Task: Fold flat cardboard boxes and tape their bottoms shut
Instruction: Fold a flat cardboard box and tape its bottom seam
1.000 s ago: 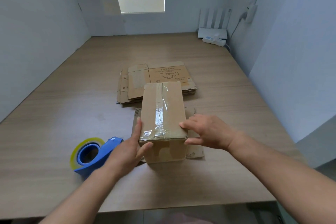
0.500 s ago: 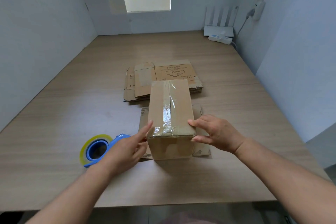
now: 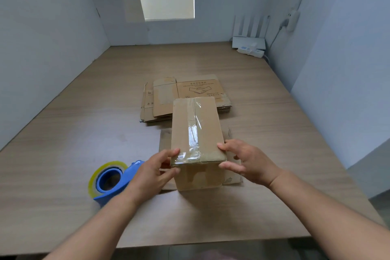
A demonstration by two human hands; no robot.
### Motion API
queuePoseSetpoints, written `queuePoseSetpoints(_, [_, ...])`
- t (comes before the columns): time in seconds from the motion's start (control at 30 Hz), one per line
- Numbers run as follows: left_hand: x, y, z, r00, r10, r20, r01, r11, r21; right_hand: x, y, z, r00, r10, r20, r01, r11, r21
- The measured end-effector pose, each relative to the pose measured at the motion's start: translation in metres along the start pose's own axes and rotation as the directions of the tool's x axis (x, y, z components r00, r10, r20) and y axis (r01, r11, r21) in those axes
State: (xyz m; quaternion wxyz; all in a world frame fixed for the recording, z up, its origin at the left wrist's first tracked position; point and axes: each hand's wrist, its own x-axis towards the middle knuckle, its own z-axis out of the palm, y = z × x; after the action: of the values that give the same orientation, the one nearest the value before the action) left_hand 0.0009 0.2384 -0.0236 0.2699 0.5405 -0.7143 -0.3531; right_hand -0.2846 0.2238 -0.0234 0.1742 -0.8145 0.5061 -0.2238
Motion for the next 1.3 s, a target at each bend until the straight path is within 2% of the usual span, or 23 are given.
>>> queuePoseSetpoints(0.07, [-0.005, 0.014, 0.020, 1.000, -0.009, 0.017, 0.008, 0.998, 0.066, -0.003, -0.005, 0.004, 0.980, 0.192, -0.054, -0.192, 0.981, 0.006])
queuePoseSetpoints(0.17, [-0.011, 0.039, 0.057, 0.987, 0.044, 0.156, -0.060, 0.993, 0.097, -0.005, -0.007, 0.002, 0.886, 0.427, -0.181, -0.437, 0.900, -0.014])
queuePoseSetpoints(0.23, [-0.010, 0.048, 0.067, 0.970, 0.087, 0.227, -0.109, 0.990, 0.086, -0.004, 0.001, -0.008, 0.873, 0.454, -0.176, -0.462, 0.887, -0.004])
queuePoseSetpoints(0.27, [-0.007, 0.052, 0.064, 0.974, 0.098, 0.204, -0.115, 0.991, 0.072, -0.004, 0.007, -0.015, 0.885, 0.445, -0.135, -0.448, 0.894, 0.013])
queuePoseSetpoints(0.3, [-0.002, 0.054, 0.057, 0.987, 0.094, 0.131, -0.102, 0.994, 0.049, -0.004, 0.012, -0.022, 0.899, 0.431, -0.080, -0.429, 0.902, 0.041])
queuePoseSetpoints(0.37, [0.013, 0.053, 0.041, 0.988, 0.070, -0.135, -0.063, 0.997, 0.053, -0.005, 0.021, -0.035, 0.921, 0.389, 0.030, -0.391, 0.917, 0.086])
queuePoseSetpoints(0.43, [0.032, 0.047, 0.024, 0.942, 0.046, -0.333, 0.016, 0.983, 0.183, -0.005, 0.029, -0.045, 0.933, 0.341, 0.114, -0.351, 0.933, 0.085])
queuePoseSetpoints(0.47, [0.041, 0.043, 0.017, 0.935, -0.010, -0.354, 0.105, 0.962, 0.251, -0.005, 0.033, -0.049, 0.934, 0.327, 0.147, -0.340, 0.938, 0.071])
queuePoseSetpoints(0.5, [0.048, 0.039, 0.013, 0.940, -0.108, -0.323, 0.204, 0.938, 0.280, -0.004, 0.036, -0.053, 0.932, 0.321, 0.169, -0.333, 0.942, 0.047])
queuePoseSetpoints(0.57, [0.058, 0.034, 0.010, 0.926, -0.325, -0.192, 0.359, 0.914, 0.188, -0.002, 0.040, -0.056, 0.922, 0.355, 0.155, -0.353, 0.935, -0.039])
queuePoseSetpoints(0.63, [0.058, 0.035, 0.014, 0.896, -0.430, -0.114, 0.436, 0.899, 0.038, 0.001, 0.043, -0.057, 0.873, 0.488, 0.021, -0.478, 0.863, -0.165])
queuePoseSetpoints(0.7, [0.048, 0.041, 0.020, 0.879, -0.474, -0.051, 0.470, 0.879, -0.080, 0.005, 0.044, -0.061, 0.749, 0.641, -0.167, -0.660, 0.702, -0.268])
queuePoseSetpoints(0.73, [0.040, 0.043, 0.026, 0.868, -0.495, 0.039, 0.495, 0.856, -0.151, 0.007, 0.044, -0.063, 0.688, 0.690, -0.226, -0.722, 0.621, -0.304])
queuePoseSetpoints(0.8, [0.023, 0.050, 0.041, 0.845, -0.474, 0.249, 0.527, 0.818, -0.229, 0.015, 0.045, -0.066, 0.608, 0.748, -0.266, -0.785, 0.514, -0.346])
queuePoseSetpoints(0.83, [0.018, 0.052, 0.047, 0.847, -0.446, 0.288, 0.508, 0.838, -0.196, 0.018, 0.046, -0.067, 0.579, 0.774, -0.258, -0.803, 0.486, -0.344])
queuePoseSetpoints(0.93, [0.018, 0.045, 0.046, 0.928, -0.337, 0.158, 0.348, 0.936, -0.046, 0.028, 0.050, -0.062, 0.538, 0.819, -0.198, -0.834, 0.484, -0.264])
queuePoseSetpoints(1.03, [0.020, 0.044, 0.034, 0.940, -0.297, 0.168, 0.300, 0.954, 0.007, 0.036, 0.044, -0.052, 0.573, 0.799, -0.181, -0.819, 0.567, -0.086])
queuePoseSetpoints(1.1, [0.015, 0.045, 0.032, 0.949, -0.265, 0.173, 0.255, 0.964, 0.076, 0.045, 0.033, -0.045, 0.649, 0.744, -0.162, -0.751, 0.660, 0.021])
queuePoseSetpoints(1.2, [0.011, 0.046, 0.039, 0.975, -0.188, 0.118, 0.162, 0.965, 0.207, 0.061, 0.012, -0.030, 0.787, 0.615, -0.055, -0.598, 0.782, 0.176])
queuePoseSetpoints(1.3, [0.019, 0.047, 0.046, 0.973, -0.228, 0.019, 0.209, 0.920, 0.332, 0.071, -0.005, -0.012, 0.875, 0.478, 0.076, -0.482, 0.847, 0.225])
